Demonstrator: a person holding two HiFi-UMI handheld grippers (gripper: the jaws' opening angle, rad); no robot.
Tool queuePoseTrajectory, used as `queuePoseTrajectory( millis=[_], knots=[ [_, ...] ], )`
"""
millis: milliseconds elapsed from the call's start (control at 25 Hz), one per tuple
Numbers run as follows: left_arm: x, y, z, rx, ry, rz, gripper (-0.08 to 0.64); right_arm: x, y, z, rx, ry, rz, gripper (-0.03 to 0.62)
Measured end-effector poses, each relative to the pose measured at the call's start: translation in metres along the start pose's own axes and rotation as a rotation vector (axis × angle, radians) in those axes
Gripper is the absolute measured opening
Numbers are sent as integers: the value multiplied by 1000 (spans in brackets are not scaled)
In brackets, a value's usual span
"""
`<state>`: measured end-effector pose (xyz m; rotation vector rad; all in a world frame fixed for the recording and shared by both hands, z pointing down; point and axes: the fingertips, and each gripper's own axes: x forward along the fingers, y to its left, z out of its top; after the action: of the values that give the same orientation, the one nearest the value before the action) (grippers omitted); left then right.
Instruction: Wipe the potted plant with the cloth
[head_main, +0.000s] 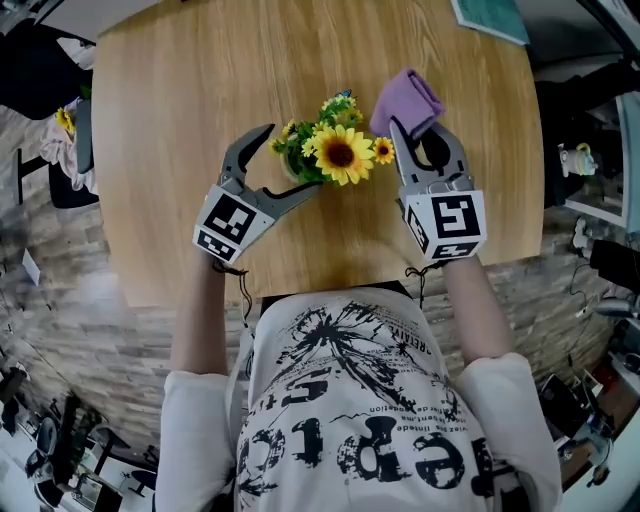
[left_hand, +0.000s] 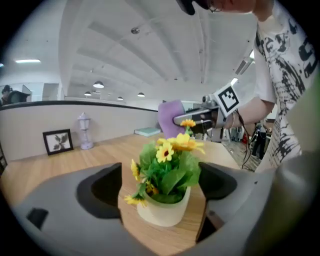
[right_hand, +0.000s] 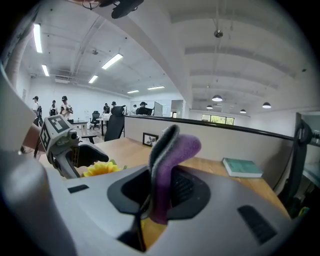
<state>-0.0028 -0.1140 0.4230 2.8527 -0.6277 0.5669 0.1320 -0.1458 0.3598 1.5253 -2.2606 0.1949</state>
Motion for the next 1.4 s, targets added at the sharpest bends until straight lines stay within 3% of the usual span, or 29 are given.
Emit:
queuePoseTrajectory(
  millis=[320,640,840,1400],
  knots=[
    [-51,9,76,-37,-183,208,212,-21,16,42,-18,-82,56,80],
    [-95,26,93,-51,-200,473,5,-29,34,63,-71,-141,116,75],
    [-113,22,105,-51,-230,511,5,-34,34,83,-53,-181,151,72],
    [-119,16,116,-37,-246,533,4,-37,35,72,-53,-160,154,66]
  ],
)
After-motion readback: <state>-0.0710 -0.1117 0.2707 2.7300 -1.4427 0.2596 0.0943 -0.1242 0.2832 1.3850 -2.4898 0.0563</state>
